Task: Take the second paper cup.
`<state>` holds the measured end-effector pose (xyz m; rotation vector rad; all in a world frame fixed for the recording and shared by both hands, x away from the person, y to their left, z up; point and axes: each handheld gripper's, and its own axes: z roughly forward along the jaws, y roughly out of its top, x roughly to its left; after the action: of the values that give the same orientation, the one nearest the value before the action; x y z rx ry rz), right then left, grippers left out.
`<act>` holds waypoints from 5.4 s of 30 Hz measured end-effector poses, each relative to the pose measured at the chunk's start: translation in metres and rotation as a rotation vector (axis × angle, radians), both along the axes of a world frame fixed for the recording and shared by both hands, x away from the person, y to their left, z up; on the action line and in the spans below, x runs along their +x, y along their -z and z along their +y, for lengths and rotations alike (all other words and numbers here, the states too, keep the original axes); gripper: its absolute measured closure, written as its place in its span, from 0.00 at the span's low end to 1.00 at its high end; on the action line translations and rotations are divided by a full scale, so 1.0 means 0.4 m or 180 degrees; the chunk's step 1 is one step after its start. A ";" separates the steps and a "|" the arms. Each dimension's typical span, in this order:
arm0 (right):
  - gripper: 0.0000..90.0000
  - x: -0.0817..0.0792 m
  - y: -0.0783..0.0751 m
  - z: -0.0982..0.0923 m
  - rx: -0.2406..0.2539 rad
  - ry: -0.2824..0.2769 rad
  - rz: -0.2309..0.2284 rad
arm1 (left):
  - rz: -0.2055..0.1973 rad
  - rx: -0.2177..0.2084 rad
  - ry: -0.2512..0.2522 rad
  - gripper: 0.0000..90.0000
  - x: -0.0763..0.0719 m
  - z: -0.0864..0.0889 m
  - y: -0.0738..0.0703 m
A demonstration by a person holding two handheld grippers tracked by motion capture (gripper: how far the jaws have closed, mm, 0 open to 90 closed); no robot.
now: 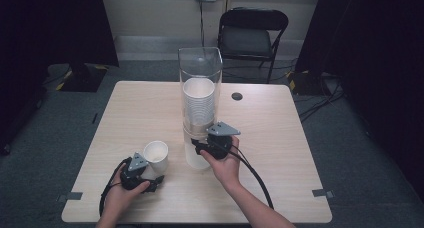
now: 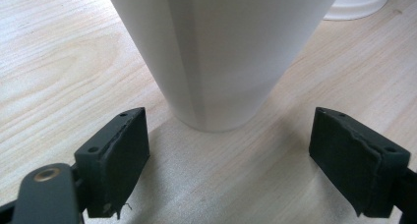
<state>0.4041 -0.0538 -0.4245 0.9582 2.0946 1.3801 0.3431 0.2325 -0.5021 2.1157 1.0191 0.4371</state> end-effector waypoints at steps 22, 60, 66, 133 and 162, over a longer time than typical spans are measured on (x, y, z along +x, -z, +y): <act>0.42 -0.008 0.111 -0.023 -0.0284 -0.0159 0.0531 | 0.0003 0.0025 0.0026 0.16 0.000 0.004 -0.002; 0.41 -0.119 0.159 -0.254 -0.0592 -0.0390 0.0561 | 0.0063 -0.0033 0.0049 0.19 -0.074 -0.035 -0.007; 0.41 -0.126 0.169 -0.274 -0.0516 -0.0419 0.0604 | 0.0072 -0.0047 0.0159 0.20 -0.116 -0.057 -0.022; 0.31 -0.159 0.184 -0.225 -0.0733 -0.0857 0.0527 | -0.0105 -0.0122 0.0268 0.24 0.024 -0.382 -0.061; 0.29 -0.152 0.182 -0.266 -0.0707 -0.1007 0.0768 | 0.0057 0.0037 0.0642 0.23 -0.039 -0.340 -0.012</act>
<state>0.3433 -0.1603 -0.4972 0.7568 2.6085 1.1836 0.3276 0.0965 -0.4974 2.2094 0.8042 0.3258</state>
